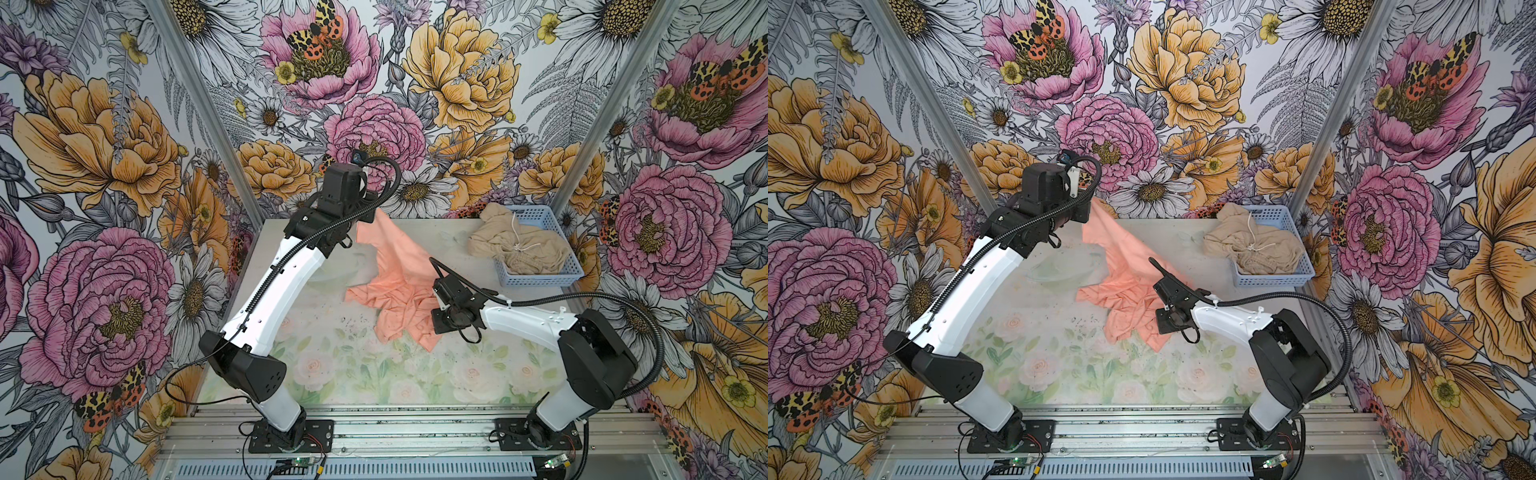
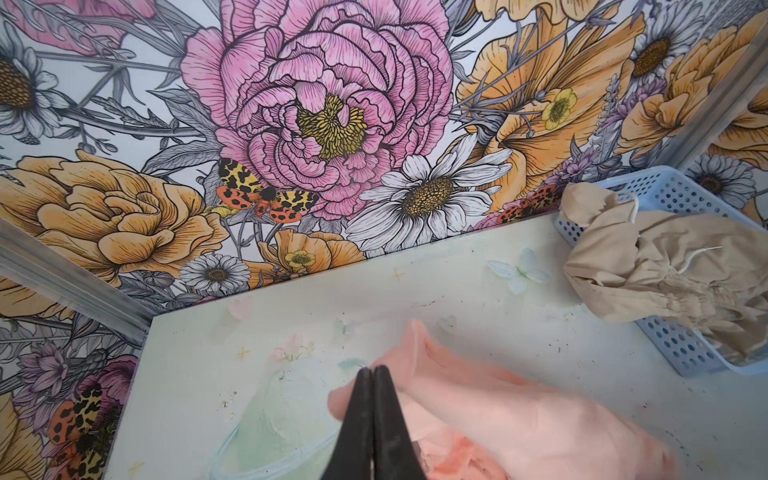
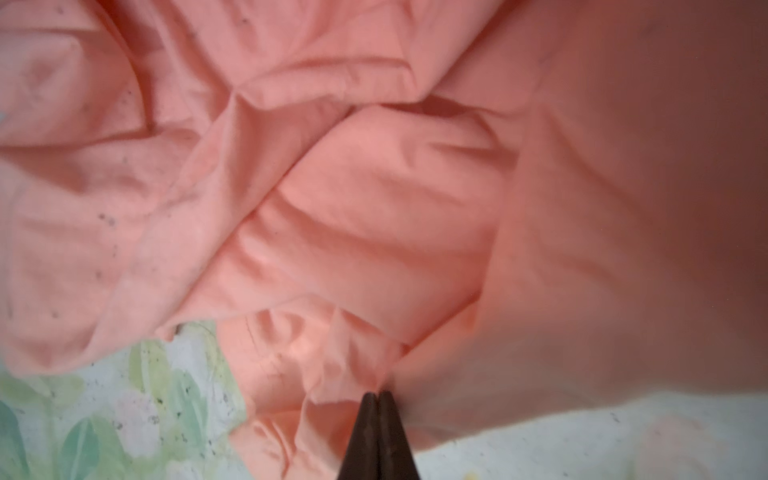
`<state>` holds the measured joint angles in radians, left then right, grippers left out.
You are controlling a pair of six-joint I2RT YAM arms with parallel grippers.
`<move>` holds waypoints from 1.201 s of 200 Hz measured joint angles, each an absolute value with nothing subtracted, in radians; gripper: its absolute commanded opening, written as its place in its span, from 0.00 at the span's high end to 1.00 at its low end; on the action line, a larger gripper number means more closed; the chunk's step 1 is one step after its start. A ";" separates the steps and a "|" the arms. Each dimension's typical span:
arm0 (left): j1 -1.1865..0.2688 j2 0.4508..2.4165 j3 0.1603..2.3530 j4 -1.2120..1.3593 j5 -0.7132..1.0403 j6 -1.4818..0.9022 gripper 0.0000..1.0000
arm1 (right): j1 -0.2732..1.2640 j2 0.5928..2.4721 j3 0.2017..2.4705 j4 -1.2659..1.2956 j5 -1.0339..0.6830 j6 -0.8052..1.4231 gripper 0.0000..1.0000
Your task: Fold and stack the mixed laundry pile
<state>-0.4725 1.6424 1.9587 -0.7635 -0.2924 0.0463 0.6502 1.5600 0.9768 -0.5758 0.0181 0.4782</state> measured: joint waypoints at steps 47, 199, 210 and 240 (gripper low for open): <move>-0.421 1.621 1.981 -0.786 -0.315 0.081 1.00 | 0.565 1.298 0.991 -0.693 0.084 0.438 1.00; -0.273 1.449 2.101 -0.779 -0.374 0.165 1.00 | 0.401 1.119 1.361 -0.842 0.095 0.330 0.67; -0.273 1.441 2.086 -0.776 -0.371 0.163 1.00 | 0.432 1.144 1.290 -0.807 0.056 0.359 0.55; -0.273 1.421 2.028 -0.773 -0.358 0.146 1.00 | 0.599 1.322 1.117 -0.653 -0.025 0.418 0.43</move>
